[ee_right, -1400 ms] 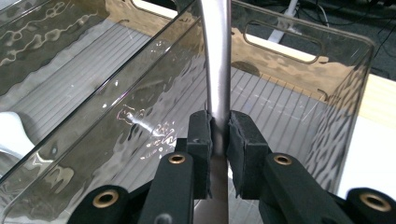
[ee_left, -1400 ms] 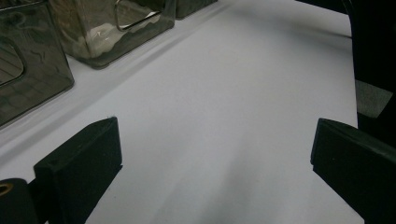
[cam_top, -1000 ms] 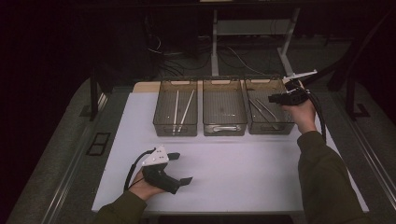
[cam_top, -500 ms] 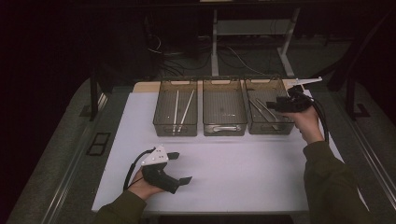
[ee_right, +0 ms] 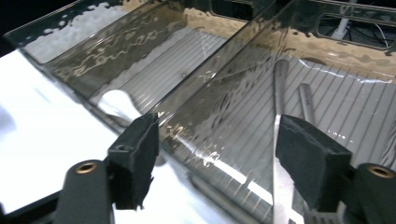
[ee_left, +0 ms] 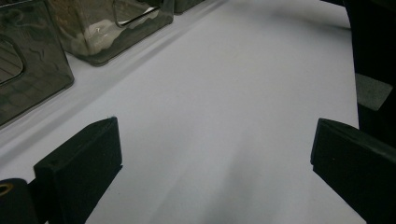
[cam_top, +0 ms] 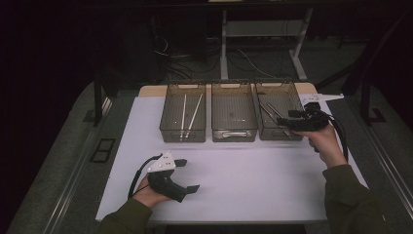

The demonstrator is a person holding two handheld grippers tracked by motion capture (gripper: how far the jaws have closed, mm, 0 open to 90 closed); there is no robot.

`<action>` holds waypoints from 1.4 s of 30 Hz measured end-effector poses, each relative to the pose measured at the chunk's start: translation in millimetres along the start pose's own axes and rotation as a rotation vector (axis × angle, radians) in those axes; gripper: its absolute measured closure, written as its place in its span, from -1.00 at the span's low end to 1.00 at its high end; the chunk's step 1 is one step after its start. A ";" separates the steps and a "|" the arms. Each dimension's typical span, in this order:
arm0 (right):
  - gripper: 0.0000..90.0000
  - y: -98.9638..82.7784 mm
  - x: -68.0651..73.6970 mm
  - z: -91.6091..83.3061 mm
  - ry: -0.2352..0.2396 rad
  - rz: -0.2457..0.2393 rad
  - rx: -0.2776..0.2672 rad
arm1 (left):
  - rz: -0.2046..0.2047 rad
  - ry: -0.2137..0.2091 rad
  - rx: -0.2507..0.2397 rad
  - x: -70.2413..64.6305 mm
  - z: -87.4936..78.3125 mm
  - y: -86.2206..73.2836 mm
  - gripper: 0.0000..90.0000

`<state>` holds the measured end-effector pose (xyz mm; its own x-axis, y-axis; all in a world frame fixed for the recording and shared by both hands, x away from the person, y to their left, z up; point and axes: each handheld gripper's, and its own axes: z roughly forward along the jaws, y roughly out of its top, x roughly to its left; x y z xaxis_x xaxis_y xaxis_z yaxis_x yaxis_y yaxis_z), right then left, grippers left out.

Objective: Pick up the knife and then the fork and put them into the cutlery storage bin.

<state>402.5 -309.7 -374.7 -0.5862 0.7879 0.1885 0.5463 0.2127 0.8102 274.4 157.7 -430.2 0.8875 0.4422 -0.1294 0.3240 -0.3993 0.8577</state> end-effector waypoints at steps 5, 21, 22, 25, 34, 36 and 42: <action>-0.37 -11.6 14.1 -9.5 0.040 -0.015 -0.025 | 0.001 -0.002 0.000 -0.1 -0.3 -0.2 -0.98; -0.46 -39.0 49.2 -24.5 0.112 -0.067 -0.021 | 0.008 -0.003 0.002 -1.3 -0.3 0.1 -0.98; -0.46 -41.0 51.1 -25.1 0.110 -0.066 -0.019 | 0.008 -0.003 0.001 -1.5 -0.3 0.2 -0.98; -0.49 -47.6 57.1 -26.4 0.104 -0.090 -0.007 | 0.008 -0.004 0.004 -1.5 -0.2 0.1 -0.98; -0.61 -67.1 75.1 -28.5 0.091 -0.135 0.001 | 0.009 -0.001 0.005 -2.0 -1.0 0.4 -0.98; -0.61 -71.1 77.3 -28.3 0.085 -0.139 0.001 | 0.010 -0.002 0.004 -2.1 -1.0 0.4 -0.98; -0.65 -80.4 82.7 -28.1 0.069 -0.142 -0.009 | 0.012 -0.002 0.005 -1.9 -1.7 0.6 -0.98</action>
<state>293.3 -277.9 -408.6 -0.6972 0.7084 0.1096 0.4499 0.3134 0.8363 272.4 158.0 -428.6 0.8919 0.4361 -0.1198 0.3149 -0.4086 0.8567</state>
